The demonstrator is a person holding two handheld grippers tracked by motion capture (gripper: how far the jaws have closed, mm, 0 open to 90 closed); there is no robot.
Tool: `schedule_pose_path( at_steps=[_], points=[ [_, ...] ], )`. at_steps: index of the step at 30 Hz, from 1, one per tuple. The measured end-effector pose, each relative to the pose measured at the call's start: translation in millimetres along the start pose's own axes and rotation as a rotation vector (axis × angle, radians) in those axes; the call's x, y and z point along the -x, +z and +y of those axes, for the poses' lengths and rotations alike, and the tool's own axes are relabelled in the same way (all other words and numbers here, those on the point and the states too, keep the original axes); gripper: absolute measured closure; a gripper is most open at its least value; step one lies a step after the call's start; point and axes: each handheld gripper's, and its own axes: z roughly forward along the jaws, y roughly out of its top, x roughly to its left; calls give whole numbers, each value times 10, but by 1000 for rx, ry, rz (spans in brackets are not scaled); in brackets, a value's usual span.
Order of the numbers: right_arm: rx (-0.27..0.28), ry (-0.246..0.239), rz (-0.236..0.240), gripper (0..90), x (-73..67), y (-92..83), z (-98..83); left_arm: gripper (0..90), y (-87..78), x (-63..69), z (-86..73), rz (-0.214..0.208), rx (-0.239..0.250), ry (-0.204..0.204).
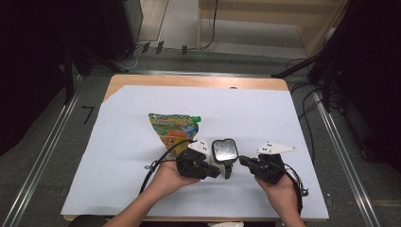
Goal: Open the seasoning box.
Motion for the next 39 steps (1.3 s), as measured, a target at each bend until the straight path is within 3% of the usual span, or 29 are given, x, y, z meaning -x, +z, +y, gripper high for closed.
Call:
schedule_pose_path(
  at_steps=[6, 14, 25, 31, 39],
  points=[
    [12, 9, 27, 900, -128, -102, -67, 662, -127, -64, -27, -13, 2, 7],
    [-24, -54, 61, 900, -386, -37, -99, 462, -218, -122, -56, 5, 16, 17],
    [-34, -31, 116, 900, -512, 117, -77, 431, -263, -196, -85, 11, 22, 2],
    [-46, -41, 96, 900, -572, 226, -65, 420, -277, -223, -93, 13, 26, -8],
    [-49, -45, 91, 900, -540, 215, -68, 415, -271, -232, -99, 15, 30, -16]
  ],
)
